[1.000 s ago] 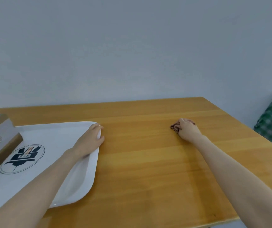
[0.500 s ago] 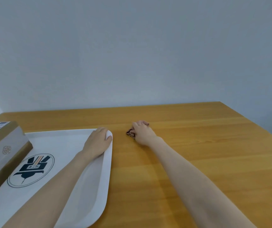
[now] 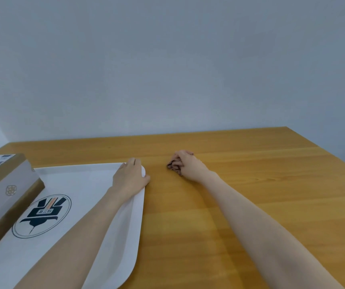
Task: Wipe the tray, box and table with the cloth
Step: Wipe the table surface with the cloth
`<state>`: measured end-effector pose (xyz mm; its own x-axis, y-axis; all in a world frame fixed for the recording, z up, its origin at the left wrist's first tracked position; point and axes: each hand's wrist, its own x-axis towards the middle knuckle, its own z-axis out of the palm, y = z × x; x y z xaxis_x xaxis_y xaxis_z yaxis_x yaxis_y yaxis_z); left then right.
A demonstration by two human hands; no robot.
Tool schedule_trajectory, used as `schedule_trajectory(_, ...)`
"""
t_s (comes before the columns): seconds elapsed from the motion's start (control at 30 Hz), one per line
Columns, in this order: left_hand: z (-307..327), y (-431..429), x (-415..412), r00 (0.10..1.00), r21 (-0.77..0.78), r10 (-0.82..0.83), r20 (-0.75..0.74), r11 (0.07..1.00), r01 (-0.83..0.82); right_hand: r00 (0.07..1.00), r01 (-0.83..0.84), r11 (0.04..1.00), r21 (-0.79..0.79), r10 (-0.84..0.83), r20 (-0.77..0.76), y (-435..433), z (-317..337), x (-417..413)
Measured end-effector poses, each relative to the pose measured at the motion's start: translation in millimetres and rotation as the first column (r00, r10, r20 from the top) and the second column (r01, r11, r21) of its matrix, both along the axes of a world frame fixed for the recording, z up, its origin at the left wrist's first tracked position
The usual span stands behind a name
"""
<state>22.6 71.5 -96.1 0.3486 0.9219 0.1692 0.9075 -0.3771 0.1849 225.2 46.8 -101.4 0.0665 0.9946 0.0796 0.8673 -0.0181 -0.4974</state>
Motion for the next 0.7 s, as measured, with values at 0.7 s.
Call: schedule_trajectory(0.7, 2, -13, -9, 0.976, -0.185, -0.060, -0.210, 0.983, 0.021, 0.908, 0.404, 0.915, -0.017, -0.398, 0.132, -140, 5, 180)
